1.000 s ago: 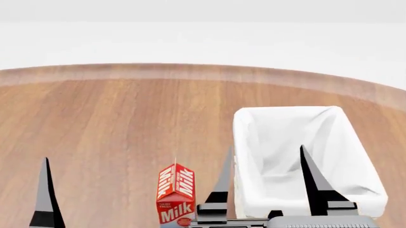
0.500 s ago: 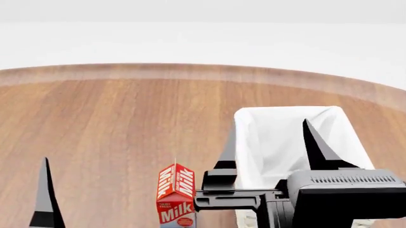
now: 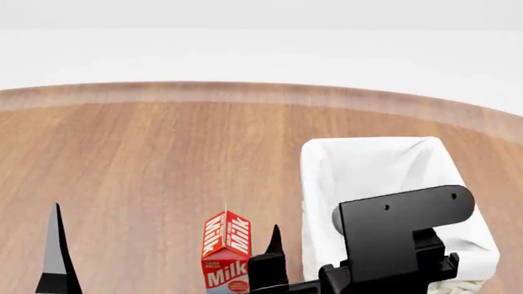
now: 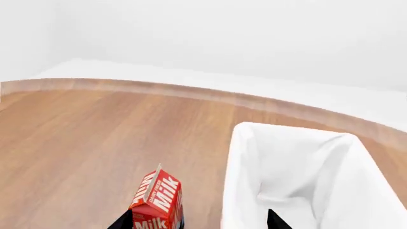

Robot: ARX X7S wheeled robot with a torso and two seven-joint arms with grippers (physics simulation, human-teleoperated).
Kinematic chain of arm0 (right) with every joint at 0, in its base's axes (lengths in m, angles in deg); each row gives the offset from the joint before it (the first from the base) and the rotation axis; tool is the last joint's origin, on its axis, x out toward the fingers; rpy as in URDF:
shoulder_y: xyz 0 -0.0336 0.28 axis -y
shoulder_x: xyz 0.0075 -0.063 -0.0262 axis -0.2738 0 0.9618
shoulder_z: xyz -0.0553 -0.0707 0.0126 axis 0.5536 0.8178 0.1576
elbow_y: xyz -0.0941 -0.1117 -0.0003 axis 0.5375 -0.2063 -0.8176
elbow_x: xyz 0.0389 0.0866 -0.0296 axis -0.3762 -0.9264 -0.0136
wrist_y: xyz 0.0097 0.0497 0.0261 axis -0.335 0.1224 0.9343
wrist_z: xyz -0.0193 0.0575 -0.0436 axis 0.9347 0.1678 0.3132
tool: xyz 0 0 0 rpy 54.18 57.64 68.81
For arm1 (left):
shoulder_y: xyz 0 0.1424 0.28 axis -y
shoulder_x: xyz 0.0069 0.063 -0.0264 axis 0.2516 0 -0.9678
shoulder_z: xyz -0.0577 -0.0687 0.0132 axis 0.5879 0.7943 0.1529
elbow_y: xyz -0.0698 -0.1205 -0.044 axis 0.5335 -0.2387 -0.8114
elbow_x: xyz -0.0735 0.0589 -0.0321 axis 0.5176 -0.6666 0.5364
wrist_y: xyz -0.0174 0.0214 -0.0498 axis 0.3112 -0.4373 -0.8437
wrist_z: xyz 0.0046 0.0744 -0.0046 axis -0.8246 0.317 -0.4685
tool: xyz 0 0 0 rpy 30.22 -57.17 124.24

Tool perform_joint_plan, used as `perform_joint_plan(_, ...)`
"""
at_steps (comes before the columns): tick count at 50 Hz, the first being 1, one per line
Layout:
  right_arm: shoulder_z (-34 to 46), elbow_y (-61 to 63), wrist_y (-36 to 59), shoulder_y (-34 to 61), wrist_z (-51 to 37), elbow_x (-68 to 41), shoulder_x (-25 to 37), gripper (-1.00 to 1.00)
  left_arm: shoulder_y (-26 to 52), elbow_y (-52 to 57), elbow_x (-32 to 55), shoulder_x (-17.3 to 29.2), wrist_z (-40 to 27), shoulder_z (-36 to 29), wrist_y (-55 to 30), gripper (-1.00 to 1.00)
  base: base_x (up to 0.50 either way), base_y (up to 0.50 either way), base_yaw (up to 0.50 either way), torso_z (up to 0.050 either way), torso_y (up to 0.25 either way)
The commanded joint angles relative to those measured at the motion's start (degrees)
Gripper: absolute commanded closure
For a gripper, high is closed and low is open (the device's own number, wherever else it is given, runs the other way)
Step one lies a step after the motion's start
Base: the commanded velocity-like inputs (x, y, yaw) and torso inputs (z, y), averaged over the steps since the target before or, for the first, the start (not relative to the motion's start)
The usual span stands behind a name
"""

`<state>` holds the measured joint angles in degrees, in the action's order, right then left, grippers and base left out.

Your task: Pick up the alphabet soup and the tomato sauce, and put them in the basket.

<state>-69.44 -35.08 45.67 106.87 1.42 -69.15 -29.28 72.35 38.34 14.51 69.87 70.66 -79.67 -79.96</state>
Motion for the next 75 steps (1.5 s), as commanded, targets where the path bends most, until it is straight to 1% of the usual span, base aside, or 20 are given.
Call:
perform_joint_plan(1, 2.3, 1.7, 7.0, -2.2, -11.3, -14.3, 4.7, -1.00, 0.4, 0.6, -0.1, 0.2, -0.3, -0.4, -0.6, -1.00, 0.00, 0.00, 0.00, 0.000, 0.000)
perform_joint_plan(4, 2.3, 3.0, 6.3, -5.0, -11.3, -14.5, 4.7, -1.00, 0.3, 0.1, 0.1, 0.3, -0.4, -0.3, -0.1, -1.00, 0.00, 0.00, 0.00, 0.000, 0.000)
perform_joint_plan(9, 1.2, 5.2, 5.3, -10.6, -7.5, -11.1, 3.3, -1.00, 0.8, -0.5, 0.0, 0.3, -0.5, -0.8, -0.1, -1.00, 0.00, 0.00, 0.00, 0.000, 0.000)
perform_joint_plan(12, 1.2, 6.1, 5.7, -14.0, -5.1, -7.8, 3.5, -1.00, 0.7, 0.6, -0.2, 0.4, -0.5, -0.9, -0.8, -1.00, 0.00, 0.00, 0.00, 0.000, 0.000)
perform_joint_plan(15, 1.0, 6.5, 5.2, -15.8, -4.2, -7.2, 3.8, -1.00, 0.4, 0.2, 0.1, 0.5, -0.8, -0.6, -0.3, -1.00, 0.00, 0.00, 0.00, 0.000, 0.000)
perform_joint_plan(21, 0.5, 7.8, 3.8, -21.6, 0.4, -1.5, 4.0, -1.00, 1.1, 0.3, -0.1, 0.5, -0.7, -1.3, -0.9, -1.00, 0.00, 0.00, 0.00, 0.000, 0.000)
perform_joint_plan(27, 1.1, 7.7, 2.5, -27.2, 2.0, 2.1, 3.8, -1.00, 0.7, 0.3, 0.2, 0.7, -1.0, -0.9, -0.6, -1.00, 0.00, 0.00, 0.00, 0.000, 0.000)
perform_joint_plan(29, 2.0, 8.4, 1.3, -29.3, 4.6, 5.6, 3.9, -1.00, 0.6, -0.1, 0.5, 0.7, -1.1, -0.8, -0.1, -1.00, 0.00, 0.00, 0.00, 0.000, 0.000)
perform_joint_plan(30, 1.3, 7.9, 1.7, -29.5, 2.0, 2.2, 3.9, -1.00, 0.7, -0.3, 0.3, 0.7, -1.1, -1.1, -0.1, -1.00, 0.00, 0.00, 0.00, 0.000, 0.000)
perform_joint_plan(32, 1.5, 8.5, 1.4, -30.2, 2.1, 2.7, 4.0, -1.00, 0.7, -0.1, 0.3, 0.7, -1.1, -1.2, -0.3, -1.00, 0.00, 0.00, 0.00, 0.000, 0.000)
perform_joint_plan(33, 0.7, 7.4, 1.0, -31.6, 0.5, 0.6, 3.6, -1.00, 0.7, 0.0, 0.4, 0.8, -1.1, -1.1, -0.4, -1.00, 0.00, 0.00, 0.00, 0.000, 0.000)
perform_joint_plan(36, 1.2, 7.4, 0.9, -33.8, 0.6, 1.5, 3.9, -1.00, 0.6, 0.0, 0.5, 0.9, -1.3, -1.1, -0.2, -1.00, 0.00, 0.00, 0.00, 0.000, 0.000)
perform_joint_plan(37, 3.1, 7.8, -1.3, -35.6, 5.3, 8.2, 4.2, -1.00, 0.6, -0.1, 0.4, 0.9, -1.3, -1.1, -0.1, -1.00, 0.00, 0.00, 0.00, 0.000, 0.000)
perform_joint_plan(38, 1.9, 7.1, -0.5, -35.4, 2.1, 3.9, 4.5, -1.00, 0.5, -0.1, 0.5, 0.9, -1.4, -1.1, 0.0, -1.00, 0.00, 0.00, 0.00, 0.000, 0.000)
perform_joint_plan(39, 1.7, 6.9, -0.2, -35.4, 1.0, 2.7, 4.7, -1.00, 0.4, 0.1, 0.4, 0.9, -1.4, -1.1, -0.1, -1.00, 0.00, 0.00, 0.00, 0.000, 0.000)
perform_joint_plan(43, 1.8, 6.2, -0.8, -37.0, 1.5, 4.3, 4.8, -1.00, 0.4, 0.6, 0.5, 1.1, -1.5, -0.9, -0.4, -1.00, 0.00, 0.00, 0.00, 0.000, 0.000)
perform_joint_plan(50, 0.3, 3.5, -1.4, -38.8, -1.9, 1.2, 4.6, -1.00, 0.5, 1.0, 0.7, 1.3, -1.7, -0.7, -0.5, -1.00, 0.00, 0.00, 0.00, 0.000, 0.000)
perform_joint_plan(55, 0.8, 2.9, -1.6, -40.5, -1.8, 3.6, 5.1, -1.00, 0.3, 1.2, 0.8, 1.5, -1.9, -0.6, -0.3, -1.00, 0.00, 0.00, 0.00, 0.000, 0.000)
perform_joint_plan(67, 1.1, 2.6, -0.3, -40.7, -5.8, 1.0, 6.5, -1.00, 0.6, 0.9, 0.9, 1.7, -2.1, -0.9, -0.3, -1.00, 0.00, 0.00, 0.00, 0.000, 0.000)
perform_joint_plan(75, 1.9, 2.6, -0.8, -41.4, -5.3, 1.6, 6.7, -1.00, 0.2, 0.9, 1.0, 1.8, -2.4, -0.9, 0.0, -1.00, 0.00, 0.00, 0.00, 0.000, 0.000)
